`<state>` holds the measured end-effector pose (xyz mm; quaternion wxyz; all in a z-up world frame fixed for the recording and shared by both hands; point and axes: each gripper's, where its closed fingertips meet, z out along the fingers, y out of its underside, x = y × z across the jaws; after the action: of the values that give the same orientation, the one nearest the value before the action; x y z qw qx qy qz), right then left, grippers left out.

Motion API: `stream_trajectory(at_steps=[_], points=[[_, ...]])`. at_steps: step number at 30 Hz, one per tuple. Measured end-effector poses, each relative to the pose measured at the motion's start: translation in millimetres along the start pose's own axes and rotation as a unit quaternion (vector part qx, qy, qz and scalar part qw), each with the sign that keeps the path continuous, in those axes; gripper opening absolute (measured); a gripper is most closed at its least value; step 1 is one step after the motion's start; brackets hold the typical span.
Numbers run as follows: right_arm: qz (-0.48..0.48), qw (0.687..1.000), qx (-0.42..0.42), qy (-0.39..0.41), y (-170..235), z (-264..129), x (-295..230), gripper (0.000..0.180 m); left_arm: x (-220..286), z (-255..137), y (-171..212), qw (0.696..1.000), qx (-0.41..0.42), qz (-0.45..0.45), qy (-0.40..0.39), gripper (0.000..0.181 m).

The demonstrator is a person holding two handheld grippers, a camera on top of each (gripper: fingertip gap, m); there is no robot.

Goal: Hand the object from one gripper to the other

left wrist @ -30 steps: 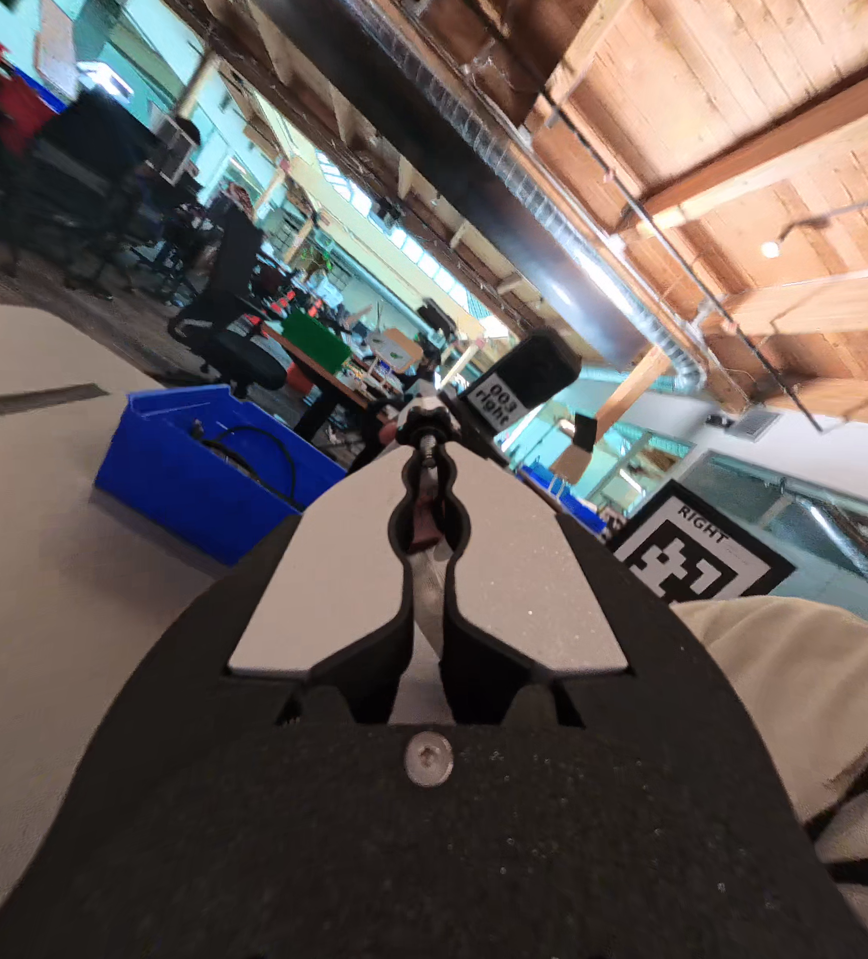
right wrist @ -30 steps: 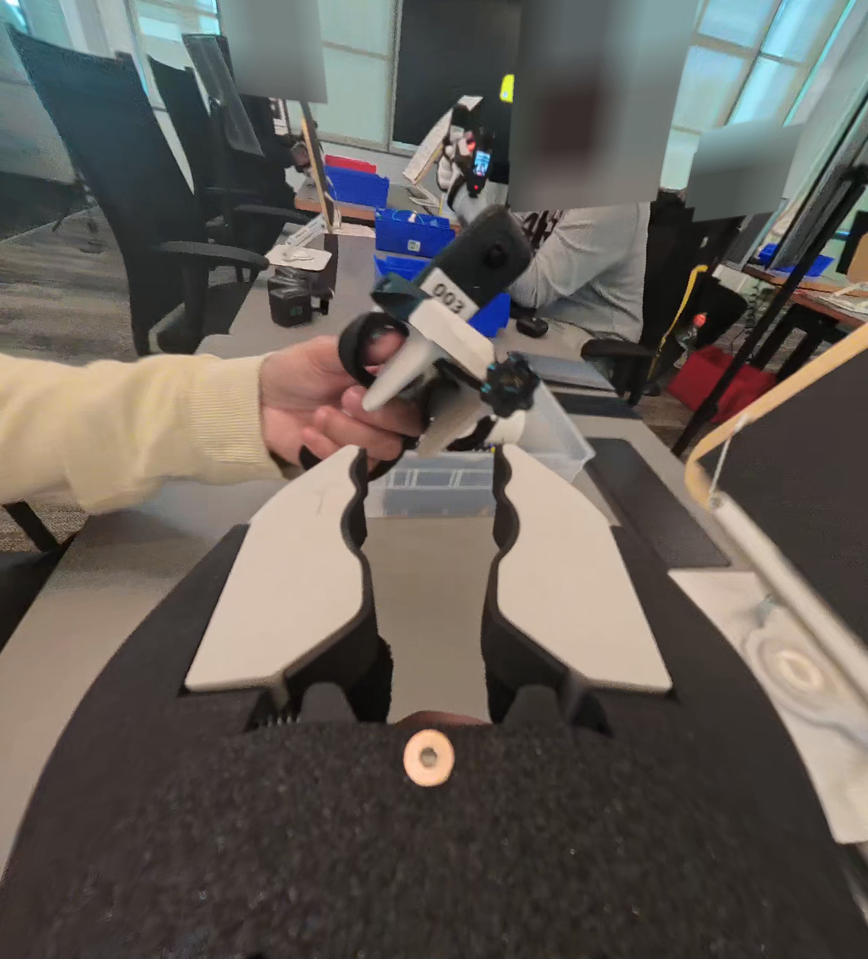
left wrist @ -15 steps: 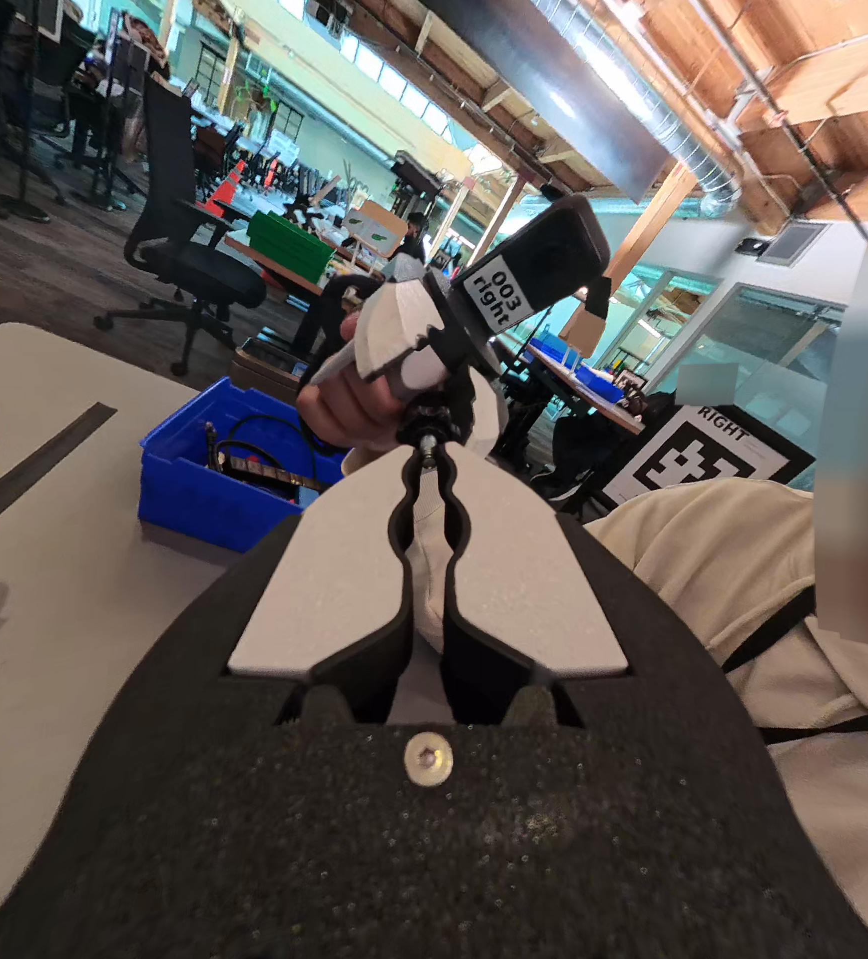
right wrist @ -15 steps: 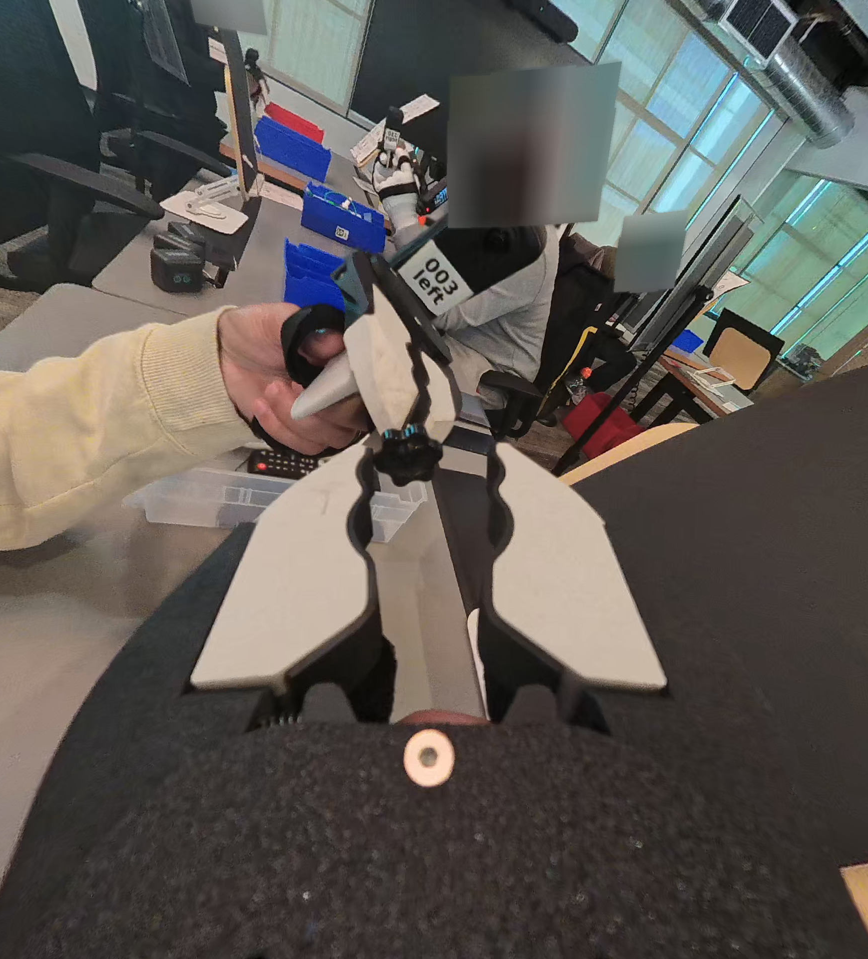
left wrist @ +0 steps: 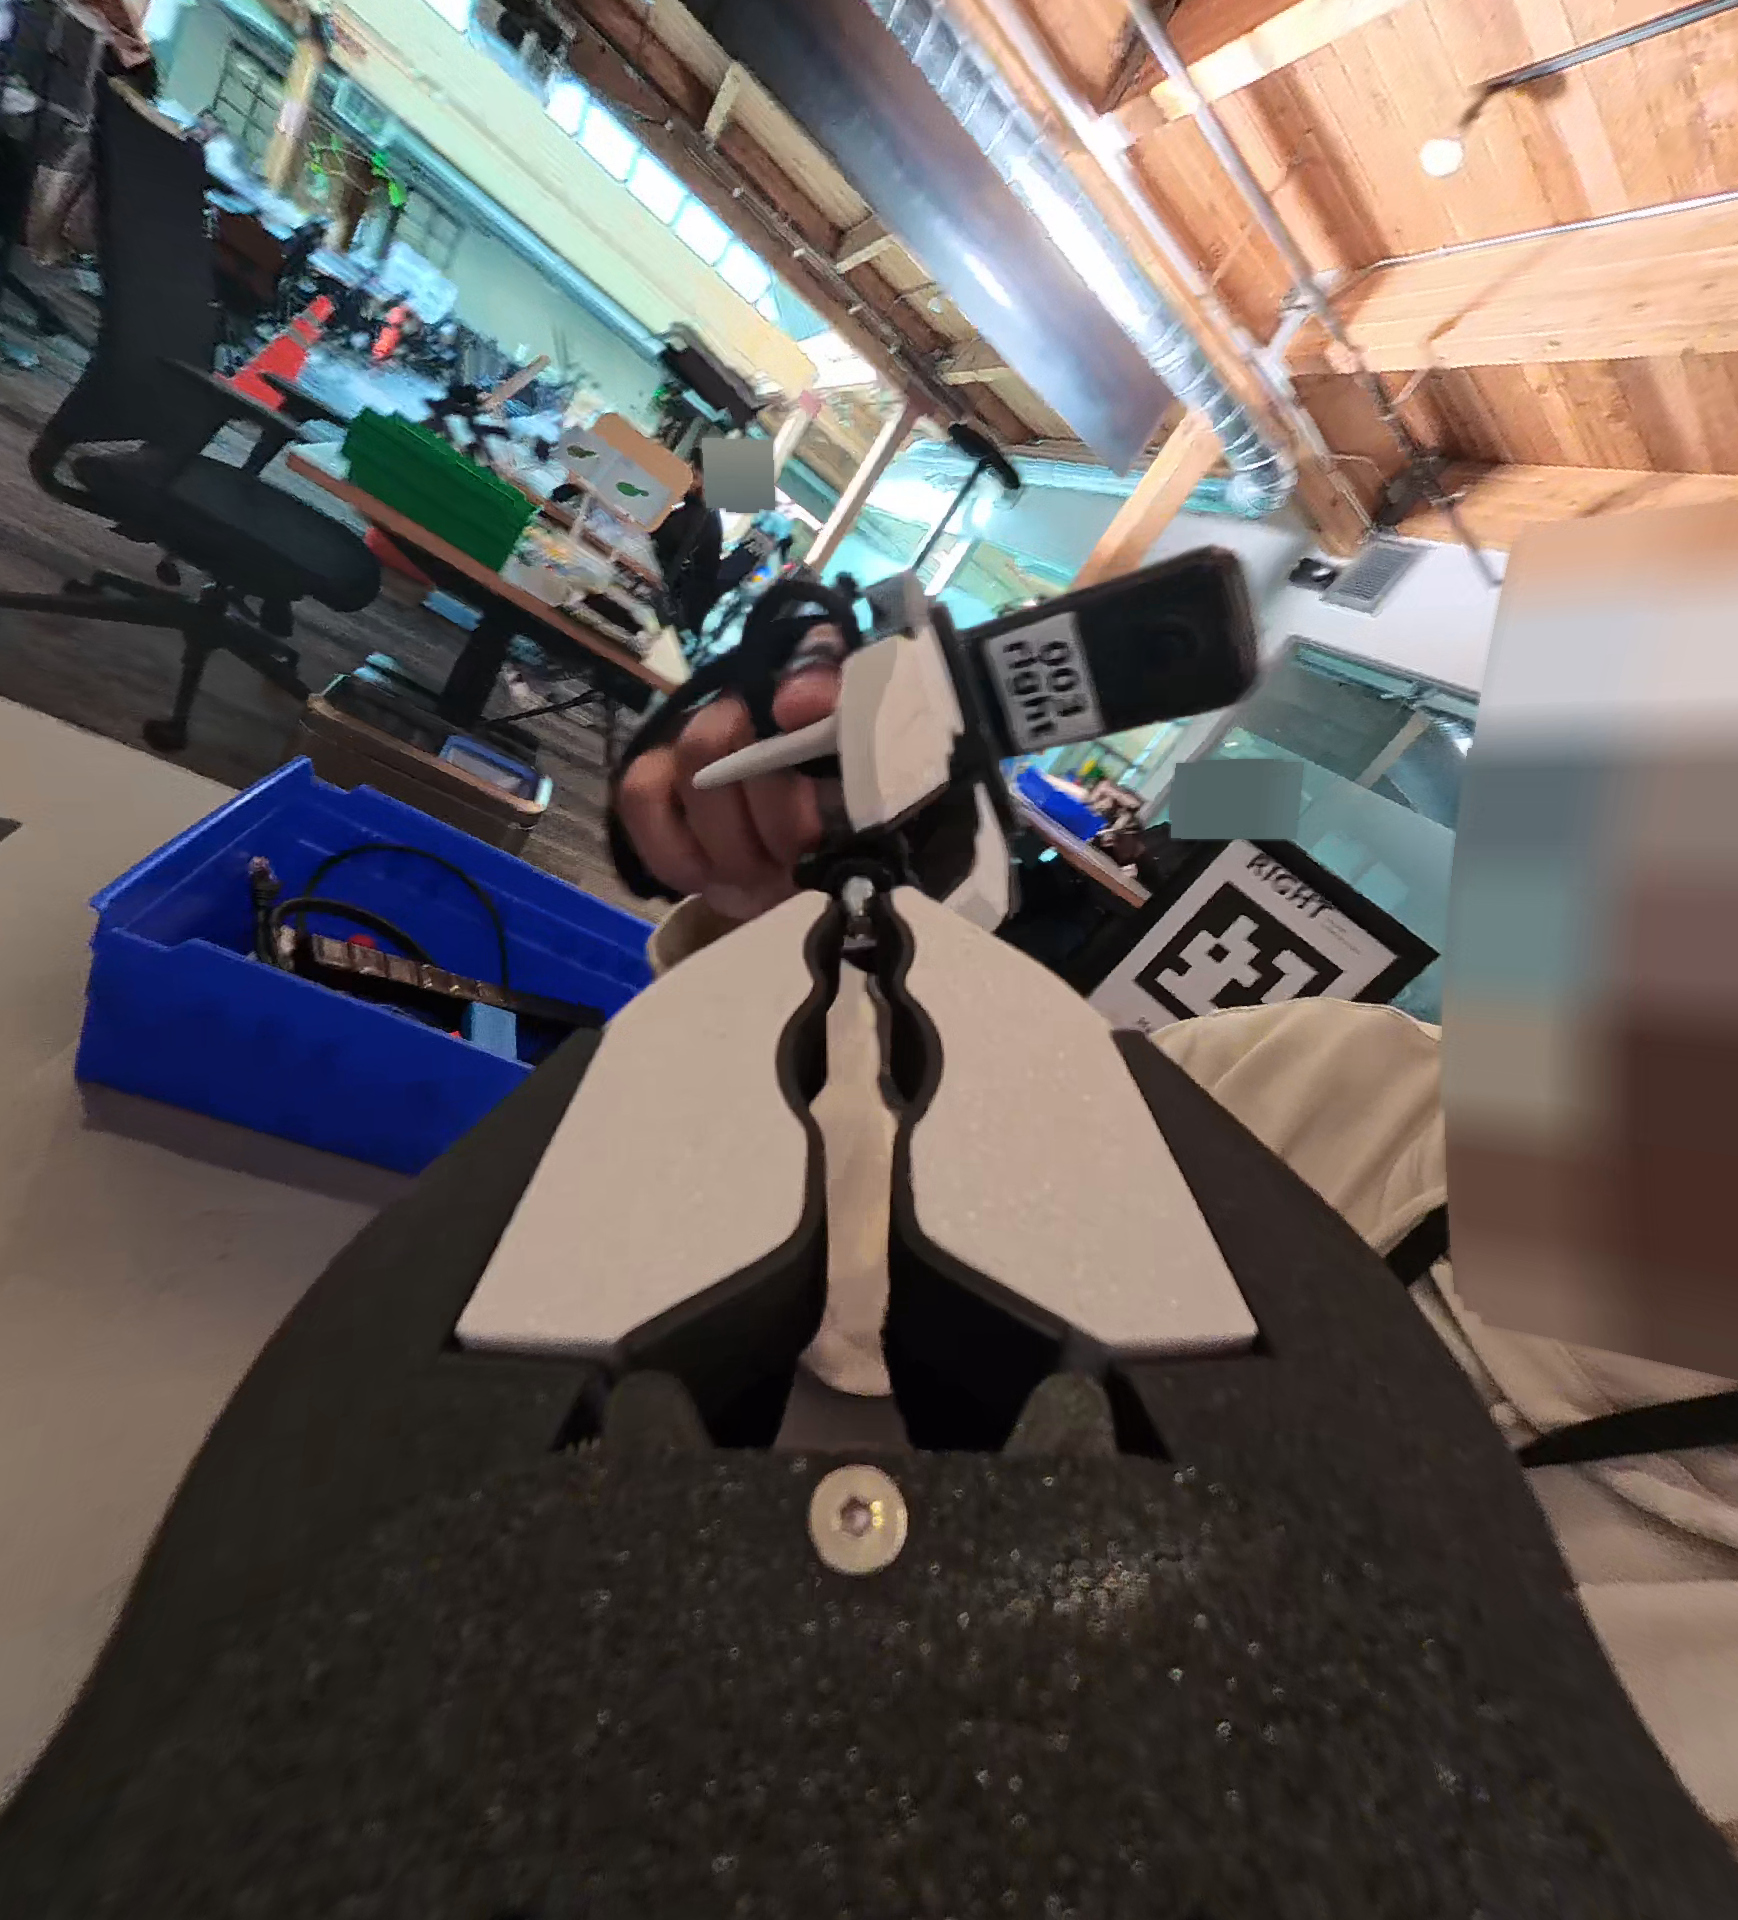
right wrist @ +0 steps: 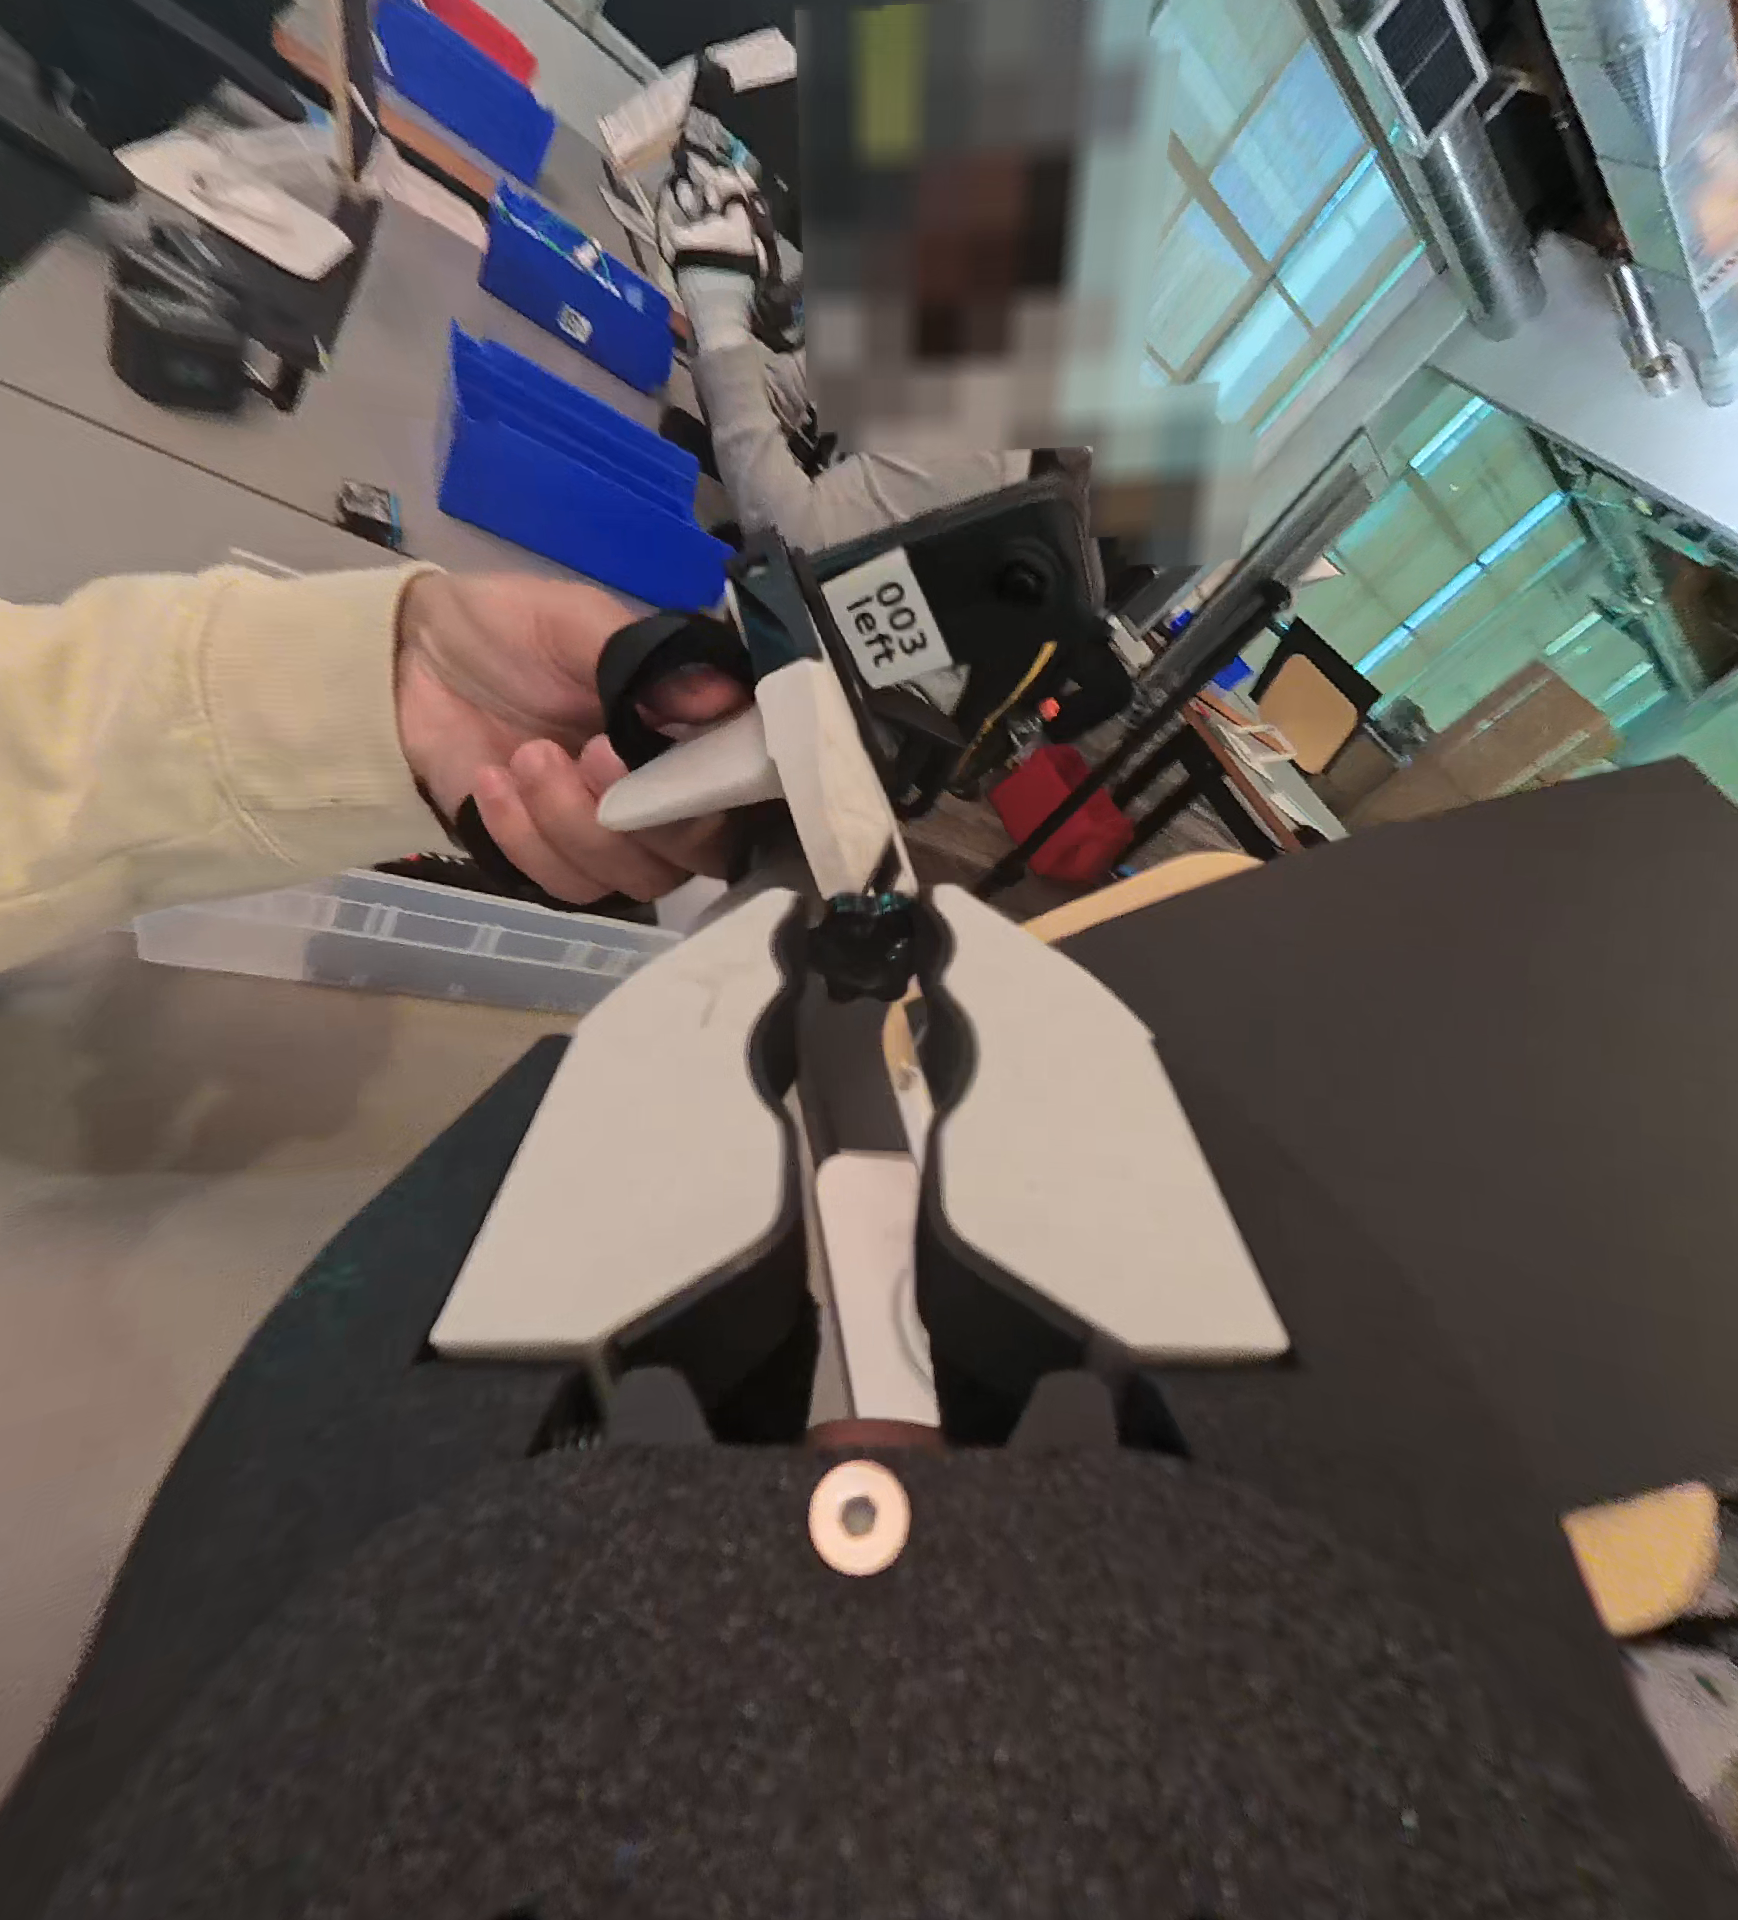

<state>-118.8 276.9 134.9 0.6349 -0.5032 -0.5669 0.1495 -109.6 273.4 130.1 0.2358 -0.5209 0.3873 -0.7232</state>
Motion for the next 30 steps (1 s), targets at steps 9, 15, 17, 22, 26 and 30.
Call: stream_trajectory(at_steps=[9, 15, 17, 22, 26, 30], points=[[-0.045, 0.996, -0.060, 0.041, -3, -4, -5, 0.017, 5, 1, 4, 0.995, -0.035, 0.057, -0.080, 0.005], [-0.018, 0.998, -0.048, 0.031, -5, -5, -5, 0.033, 10, -4, 4, 0.996, -0.036, 0.062, -0.060, 0.005], [-0.014, 0.999, -0.047, 0.023, -5, -4, -7, 0.032, 14, -3, 3, 0.996, -0.033, 0.068, -0.051, 0.005], [-0.008, 0.999, -0.032, 0.011, -10, -1, -10, 0.024, 20, -3, 4, 0.996, -0.034, 0.076, -0.038, 0.005], [-0.031, 0.997, -0.057, 0.029, -11, -2, -9, 0.025, 21, -2, 3, 0.997, -0.027, 0.068, -0.032, 0.005], [-0.081, 0.988, -0.105, 0.083, -8, -2, -2, 0.025, -2, -11, -3, 0.987, -0.024, 0.075, -0.137, 0.041]])
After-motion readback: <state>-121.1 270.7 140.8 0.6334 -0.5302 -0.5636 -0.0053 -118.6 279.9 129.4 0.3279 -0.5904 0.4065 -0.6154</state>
